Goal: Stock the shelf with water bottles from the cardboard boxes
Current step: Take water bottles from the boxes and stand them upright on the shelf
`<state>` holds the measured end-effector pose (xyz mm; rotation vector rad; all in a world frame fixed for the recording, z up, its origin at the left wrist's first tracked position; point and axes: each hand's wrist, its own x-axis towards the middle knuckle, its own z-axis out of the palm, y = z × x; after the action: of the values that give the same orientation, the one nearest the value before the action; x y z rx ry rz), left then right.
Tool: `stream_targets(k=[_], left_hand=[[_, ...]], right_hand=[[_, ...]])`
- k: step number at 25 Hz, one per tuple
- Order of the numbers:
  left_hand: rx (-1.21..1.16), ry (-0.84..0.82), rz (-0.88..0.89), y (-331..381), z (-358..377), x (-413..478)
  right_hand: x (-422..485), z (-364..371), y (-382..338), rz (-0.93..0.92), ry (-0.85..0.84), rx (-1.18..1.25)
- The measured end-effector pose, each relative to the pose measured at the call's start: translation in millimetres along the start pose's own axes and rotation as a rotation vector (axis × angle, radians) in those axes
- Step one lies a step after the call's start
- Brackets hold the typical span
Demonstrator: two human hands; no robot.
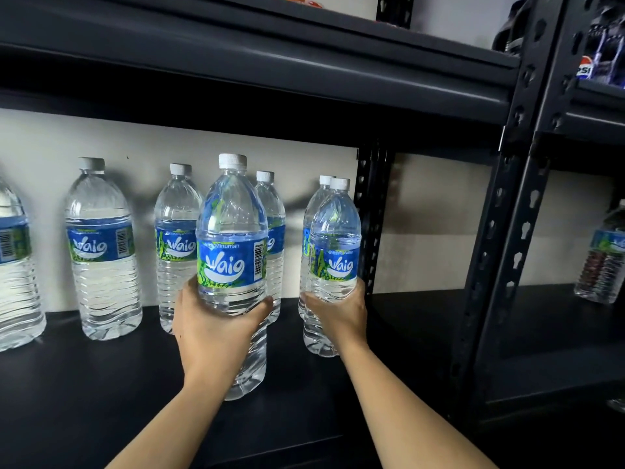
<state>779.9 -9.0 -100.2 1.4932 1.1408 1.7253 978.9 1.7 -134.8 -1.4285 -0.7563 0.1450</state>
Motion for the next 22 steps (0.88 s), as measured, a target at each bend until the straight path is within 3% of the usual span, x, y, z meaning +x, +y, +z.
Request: stream_targets(k=[16,19,22], left_hand=[[0.042,-0.002,0.036,-6,4,5],[0.045,-0.018,0.018,-7,3,5],[0.053,-0.029,0.001,-8,7,2]], right_hand=[[2,-7,6,-0.005,-0.103,-0.047],[-17,-20,18,0.098,-0.209,-0.190],[-48,-40,21,0.132,-0.414,-0.640]])
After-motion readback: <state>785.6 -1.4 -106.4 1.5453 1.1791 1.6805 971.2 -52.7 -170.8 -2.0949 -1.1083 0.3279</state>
